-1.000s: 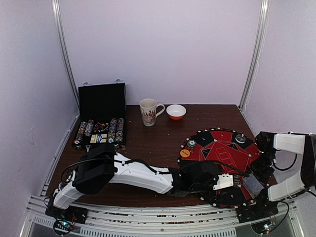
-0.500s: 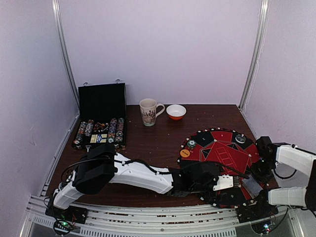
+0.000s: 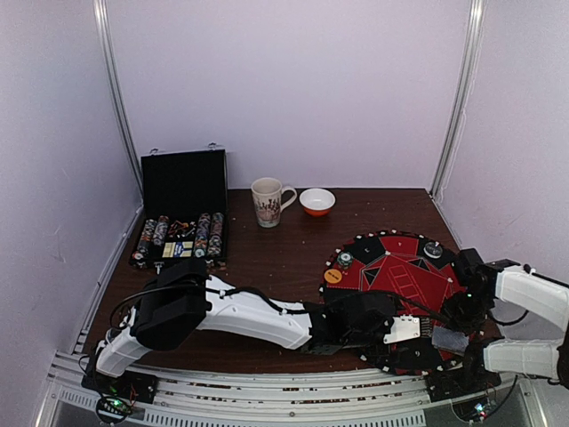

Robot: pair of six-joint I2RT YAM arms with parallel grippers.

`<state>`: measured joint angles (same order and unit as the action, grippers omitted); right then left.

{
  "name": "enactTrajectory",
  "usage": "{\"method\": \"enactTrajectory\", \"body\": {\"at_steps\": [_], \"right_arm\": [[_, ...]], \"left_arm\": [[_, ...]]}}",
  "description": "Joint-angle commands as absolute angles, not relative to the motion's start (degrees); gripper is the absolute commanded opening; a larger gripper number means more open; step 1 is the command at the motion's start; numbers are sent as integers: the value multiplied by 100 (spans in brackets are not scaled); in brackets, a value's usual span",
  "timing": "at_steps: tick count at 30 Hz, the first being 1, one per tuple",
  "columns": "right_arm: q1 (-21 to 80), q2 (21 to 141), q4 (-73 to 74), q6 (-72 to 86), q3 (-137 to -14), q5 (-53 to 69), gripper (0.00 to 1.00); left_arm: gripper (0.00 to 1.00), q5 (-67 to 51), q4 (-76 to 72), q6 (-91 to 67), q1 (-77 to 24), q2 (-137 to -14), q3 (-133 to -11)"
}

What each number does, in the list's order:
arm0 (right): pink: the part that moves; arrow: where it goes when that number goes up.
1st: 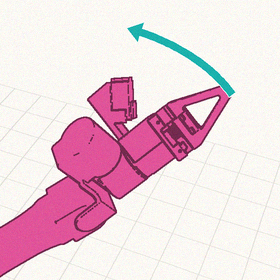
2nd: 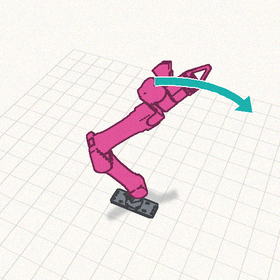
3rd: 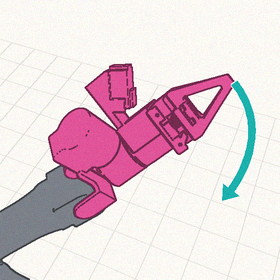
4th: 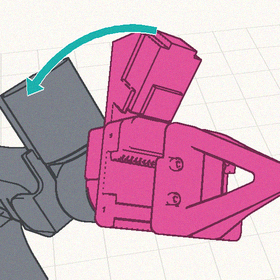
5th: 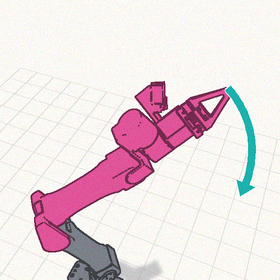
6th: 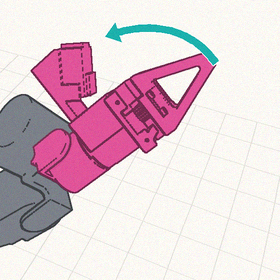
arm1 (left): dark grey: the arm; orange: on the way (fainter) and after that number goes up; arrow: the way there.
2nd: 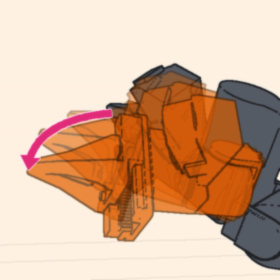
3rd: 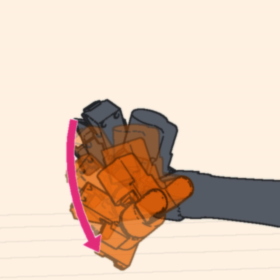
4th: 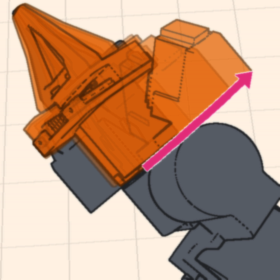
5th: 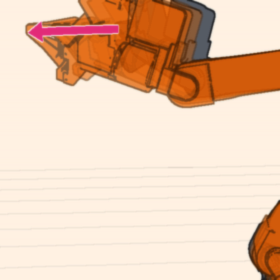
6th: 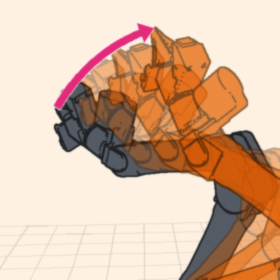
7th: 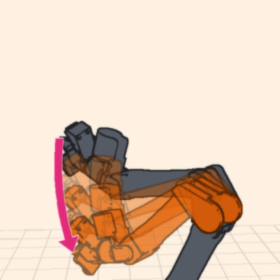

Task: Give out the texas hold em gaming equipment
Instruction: Move the poker card onto the poker table mat.

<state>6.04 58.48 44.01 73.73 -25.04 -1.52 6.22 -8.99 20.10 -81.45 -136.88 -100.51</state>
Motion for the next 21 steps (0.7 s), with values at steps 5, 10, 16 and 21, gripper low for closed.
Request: {"method": "enactTrajectory", "body": {"at_steps": [5,10,16,21], "right_arm": [[1422,6505,4579,7611,-2598,824,0],[1456,6508,4876,7517,-2921,496,0],[860,6510,5723,7229,-3604,-682,1],[126,6407,5778,7310,-3667,-1010,2]], "left_arm": [[96,567,-1065,2091,-8174,-13692,-9998],[96,536,-1046,2082,-8174,-13685,-10018],[96,510,-996,2052,-8174,-13676,-10018],[96,509,-991,2048,-8174,-13667,-9993]]}}
